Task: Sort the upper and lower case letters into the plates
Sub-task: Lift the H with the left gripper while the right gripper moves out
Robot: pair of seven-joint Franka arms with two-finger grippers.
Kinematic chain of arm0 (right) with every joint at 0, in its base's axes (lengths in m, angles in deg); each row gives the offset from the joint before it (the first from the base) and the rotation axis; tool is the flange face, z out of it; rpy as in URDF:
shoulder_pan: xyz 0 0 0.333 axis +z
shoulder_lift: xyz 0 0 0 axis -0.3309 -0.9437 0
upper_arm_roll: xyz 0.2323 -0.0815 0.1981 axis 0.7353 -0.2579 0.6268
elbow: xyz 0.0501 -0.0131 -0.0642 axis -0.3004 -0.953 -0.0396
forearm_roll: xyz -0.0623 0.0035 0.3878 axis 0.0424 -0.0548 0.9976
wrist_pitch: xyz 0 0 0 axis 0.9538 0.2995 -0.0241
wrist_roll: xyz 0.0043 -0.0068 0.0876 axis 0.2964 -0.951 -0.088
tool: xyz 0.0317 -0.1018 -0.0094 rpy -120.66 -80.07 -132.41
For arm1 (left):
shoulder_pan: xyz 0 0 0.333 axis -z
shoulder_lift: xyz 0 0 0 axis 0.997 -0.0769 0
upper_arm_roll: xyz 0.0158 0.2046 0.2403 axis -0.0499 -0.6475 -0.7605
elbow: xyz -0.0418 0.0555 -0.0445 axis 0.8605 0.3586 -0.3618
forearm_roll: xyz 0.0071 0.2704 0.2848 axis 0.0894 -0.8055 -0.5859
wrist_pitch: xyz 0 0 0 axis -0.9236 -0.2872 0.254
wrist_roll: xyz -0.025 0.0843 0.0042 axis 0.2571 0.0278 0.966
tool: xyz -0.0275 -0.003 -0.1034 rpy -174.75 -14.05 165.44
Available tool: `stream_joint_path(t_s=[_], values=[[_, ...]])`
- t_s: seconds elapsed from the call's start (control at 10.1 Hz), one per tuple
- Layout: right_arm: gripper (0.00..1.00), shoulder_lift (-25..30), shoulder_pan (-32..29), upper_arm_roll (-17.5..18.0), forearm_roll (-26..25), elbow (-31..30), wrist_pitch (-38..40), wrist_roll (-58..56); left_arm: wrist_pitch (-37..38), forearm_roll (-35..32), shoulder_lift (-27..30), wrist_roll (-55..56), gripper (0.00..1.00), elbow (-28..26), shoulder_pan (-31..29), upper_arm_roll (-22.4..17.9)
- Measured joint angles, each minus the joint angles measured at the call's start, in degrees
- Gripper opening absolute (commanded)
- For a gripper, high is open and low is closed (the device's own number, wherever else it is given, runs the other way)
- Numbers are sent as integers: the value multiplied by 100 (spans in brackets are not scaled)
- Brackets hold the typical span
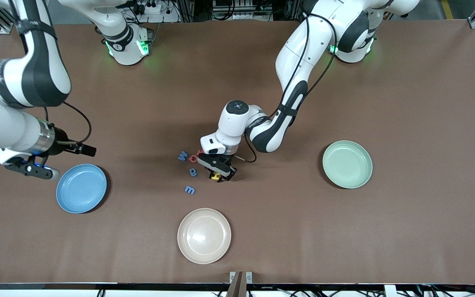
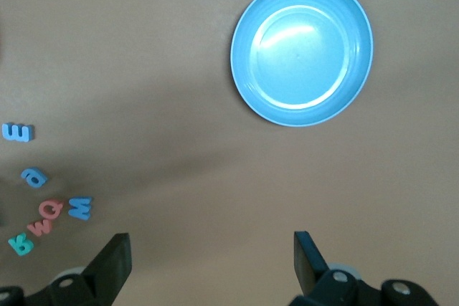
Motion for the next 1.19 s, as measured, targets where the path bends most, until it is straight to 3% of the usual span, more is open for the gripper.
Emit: stream_joint_path(t_s=[0.79,0.99,1.19], values=[[100,-563,473,21,5,-387,-1343,7,1011,389,485,-41,24,4,-68,77],[100,-766,703,29,5,-400,-1740,1,1542,787,761,-842,24,13,-489,276],[100,-1074,1087,31,3,-404,-2255,3,2373,917,1078,-2131,25,16,-1317,632]])
